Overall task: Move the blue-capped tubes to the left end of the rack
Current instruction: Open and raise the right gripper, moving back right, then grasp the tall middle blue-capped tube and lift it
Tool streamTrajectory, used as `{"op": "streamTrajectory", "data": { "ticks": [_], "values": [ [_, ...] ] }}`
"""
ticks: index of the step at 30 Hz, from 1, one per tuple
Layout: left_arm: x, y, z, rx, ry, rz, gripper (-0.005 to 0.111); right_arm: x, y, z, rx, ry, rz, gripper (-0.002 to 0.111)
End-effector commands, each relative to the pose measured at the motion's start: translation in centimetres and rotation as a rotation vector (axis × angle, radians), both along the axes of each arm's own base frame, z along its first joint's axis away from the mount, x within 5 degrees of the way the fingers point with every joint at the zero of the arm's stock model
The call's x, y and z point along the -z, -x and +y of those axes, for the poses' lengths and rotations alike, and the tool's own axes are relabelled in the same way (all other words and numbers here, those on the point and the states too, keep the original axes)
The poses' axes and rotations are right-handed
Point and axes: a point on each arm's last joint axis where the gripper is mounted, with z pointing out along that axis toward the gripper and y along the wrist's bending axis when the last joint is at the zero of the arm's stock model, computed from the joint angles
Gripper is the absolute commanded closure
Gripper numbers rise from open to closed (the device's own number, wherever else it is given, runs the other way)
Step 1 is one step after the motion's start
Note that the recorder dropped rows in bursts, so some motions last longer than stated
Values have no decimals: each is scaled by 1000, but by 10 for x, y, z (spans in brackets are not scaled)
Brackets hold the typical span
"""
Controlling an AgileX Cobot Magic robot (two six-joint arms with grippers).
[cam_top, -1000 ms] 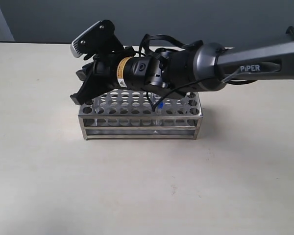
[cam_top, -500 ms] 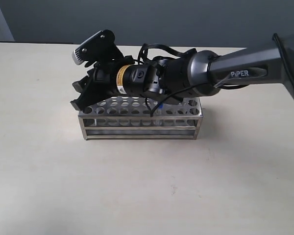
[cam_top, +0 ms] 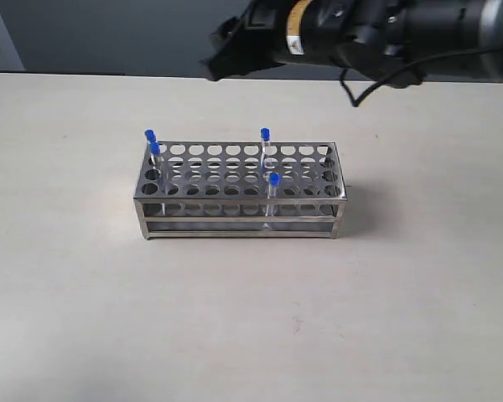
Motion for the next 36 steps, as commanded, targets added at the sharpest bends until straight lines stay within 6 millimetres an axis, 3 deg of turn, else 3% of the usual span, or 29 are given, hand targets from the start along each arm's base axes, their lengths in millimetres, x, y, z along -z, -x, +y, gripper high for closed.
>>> {"op": "streamTrajectory", "data": {
  "ticks": [1,5,8,19,21,25,26,32,36],
  "values": [
    [0,0,-1,11,4,-6,106,23,3,-33,53,-94,64,60],
    [0,0,-1,11,4,-6,106,58,24,-37,-57,-217,73,60],
    [0,0,-1,11,4,-6,106,88,22,-37,-48,-164,138,60],
    [0,0,-1,11,2,-6,106,127,-1,-35,8,-132,152,60],
    [0,0,-1,11,2,-6,106,128,-1,-35,8,-132,154,65],
    [0,0,-1,11,2,-6,106,127,-1,-35,8,-134,152,105],
    [0,0,-1,11,2,-6,106,126,-1,-35,8,-135,151,108],
    [0,0,-1,11,4,-6,106,106,1,-36,-3,-146,105,108],
    [0,0,-1,11,4,-6,106,69,6,-38,-12,-183,23,108]
  ]
}}
